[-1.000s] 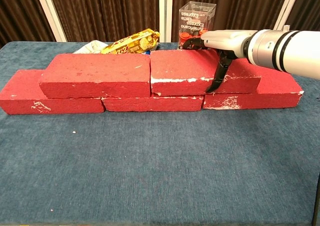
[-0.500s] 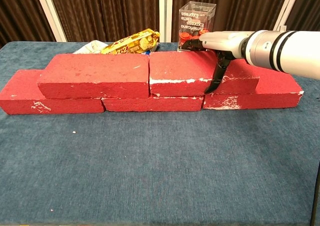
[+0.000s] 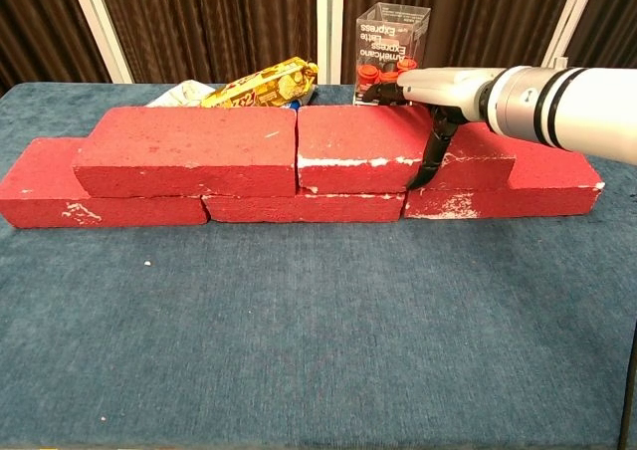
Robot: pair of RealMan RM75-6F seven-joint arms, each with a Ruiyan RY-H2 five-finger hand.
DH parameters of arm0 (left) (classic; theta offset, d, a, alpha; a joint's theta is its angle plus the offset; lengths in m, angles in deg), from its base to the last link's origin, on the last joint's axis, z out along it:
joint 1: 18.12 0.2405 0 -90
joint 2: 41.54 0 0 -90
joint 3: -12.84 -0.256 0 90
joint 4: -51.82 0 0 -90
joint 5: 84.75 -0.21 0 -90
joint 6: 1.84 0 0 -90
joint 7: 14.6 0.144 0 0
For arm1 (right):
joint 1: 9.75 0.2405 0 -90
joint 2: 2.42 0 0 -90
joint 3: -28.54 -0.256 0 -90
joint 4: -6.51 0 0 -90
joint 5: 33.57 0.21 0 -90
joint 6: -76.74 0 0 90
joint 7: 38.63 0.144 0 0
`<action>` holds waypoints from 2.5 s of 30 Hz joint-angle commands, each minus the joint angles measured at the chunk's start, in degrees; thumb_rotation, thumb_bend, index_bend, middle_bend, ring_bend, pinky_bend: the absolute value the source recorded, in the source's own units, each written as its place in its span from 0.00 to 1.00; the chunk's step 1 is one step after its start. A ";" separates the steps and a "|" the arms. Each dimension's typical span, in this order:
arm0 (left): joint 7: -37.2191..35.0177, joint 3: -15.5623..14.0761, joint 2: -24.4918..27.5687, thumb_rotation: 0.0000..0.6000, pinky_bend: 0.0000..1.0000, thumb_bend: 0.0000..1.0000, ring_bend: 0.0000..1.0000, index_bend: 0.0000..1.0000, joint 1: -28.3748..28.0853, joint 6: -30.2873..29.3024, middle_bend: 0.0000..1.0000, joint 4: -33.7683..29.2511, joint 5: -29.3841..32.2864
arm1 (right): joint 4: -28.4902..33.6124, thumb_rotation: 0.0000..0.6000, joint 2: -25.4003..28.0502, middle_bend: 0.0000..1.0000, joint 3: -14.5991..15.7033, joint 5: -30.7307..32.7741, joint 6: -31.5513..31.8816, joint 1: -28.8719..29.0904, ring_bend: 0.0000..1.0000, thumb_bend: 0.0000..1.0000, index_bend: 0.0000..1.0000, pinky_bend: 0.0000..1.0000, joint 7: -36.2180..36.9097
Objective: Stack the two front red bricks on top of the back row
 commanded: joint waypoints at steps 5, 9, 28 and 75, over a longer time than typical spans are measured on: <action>-0.35 0.03 0.09 1.00 0.00 0.01 0.00 0.00 -0.01 -0.01 0.00 0.13 -0.03 | 0.60 1.00 0.69 0.00 -0.09 -0.52 -1.17 0.09 0.00 0.00 0.00 0.00 1.34; -0.64 0.04 0.18 1.00 0.00 0.01 0.00 0.00 0.08 -0.14 0.00 0.16 -0.06 | 0.70 1.00 0.81 0.00 -0.25 -2.24 -0.84 -0.18 0.00 0.00 0.00 0.00 2.43; 1.56 0.65 1.13 1.00 0.00 0.01 0.00 0.00 0.35 -2.48 0.00 -2.29 -0.98 | 20.07 1.00 16.74 0.00 0.81 -14.22 10.44 -8.91 0.00 0.00 0.00 0.00 6.81; 5.69 -0.15 1.75 1.00 0.00 0.01 0.00 0.00 -0.28 0.04 0.00 -5.10 0.38 | 1.83 1.00 11.57 0.00 1.27 -6.36 -7.54 -3.83 0.00 0.00 0.00 0.00 13.17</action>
